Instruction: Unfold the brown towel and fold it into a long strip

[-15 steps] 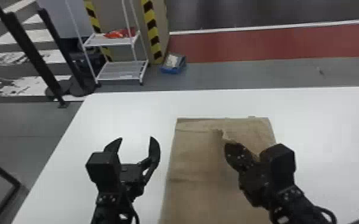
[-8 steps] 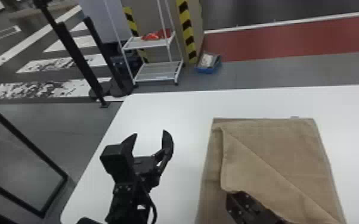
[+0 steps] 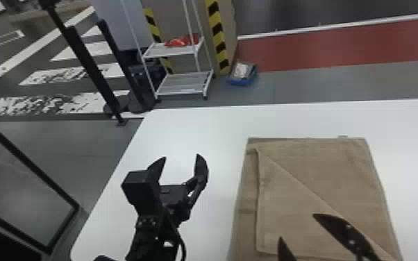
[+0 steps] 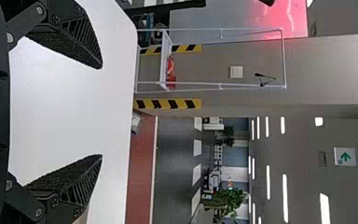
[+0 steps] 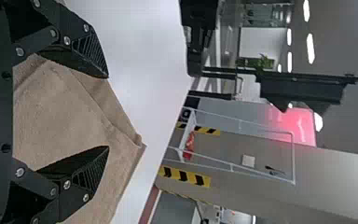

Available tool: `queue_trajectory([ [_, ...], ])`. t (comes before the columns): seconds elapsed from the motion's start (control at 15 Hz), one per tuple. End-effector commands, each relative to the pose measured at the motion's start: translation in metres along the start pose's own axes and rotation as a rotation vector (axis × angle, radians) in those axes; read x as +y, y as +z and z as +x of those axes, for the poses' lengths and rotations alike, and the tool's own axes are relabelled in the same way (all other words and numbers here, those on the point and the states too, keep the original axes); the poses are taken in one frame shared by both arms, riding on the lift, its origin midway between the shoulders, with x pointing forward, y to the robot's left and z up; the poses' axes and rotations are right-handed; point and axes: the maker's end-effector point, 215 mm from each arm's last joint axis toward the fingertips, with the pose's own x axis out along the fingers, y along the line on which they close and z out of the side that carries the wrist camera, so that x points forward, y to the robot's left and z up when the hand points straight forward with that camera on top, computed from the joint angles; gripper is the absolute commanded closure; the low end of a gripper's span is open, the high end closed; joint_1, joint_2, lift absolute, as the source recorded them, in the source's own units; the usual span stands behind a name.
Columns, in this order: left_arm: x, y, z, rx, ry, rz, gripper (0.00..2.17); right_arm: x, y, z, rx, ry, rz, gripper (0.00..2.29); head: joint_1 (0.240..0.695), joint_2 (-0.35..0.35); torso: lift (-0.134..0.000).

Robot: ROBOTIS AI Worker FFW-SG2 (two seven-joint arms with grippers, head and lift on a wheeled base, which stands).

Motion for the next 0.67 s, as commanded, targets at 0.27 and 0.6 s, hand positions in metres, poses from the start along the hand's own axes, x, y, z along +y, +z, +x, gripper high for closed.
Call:
queue_trajectory([
  [0.27, -0.028, -0.058, -0.043, 0.164, -0.255, 0.165, 0.22, -0.207, -0.003, -0.082, -0.070, -0.403, 0.122, 0.06, 0.695, 0.257, -0.123],
  [0.6, -0.078, -0.084, -0.075, 0.269, -0.507, 0.307, 0.22, -0.359, -0.052, -0.237, -0.059, -0.809, 0.246, 0.06, 0.695, -0.151, -0.123],
])
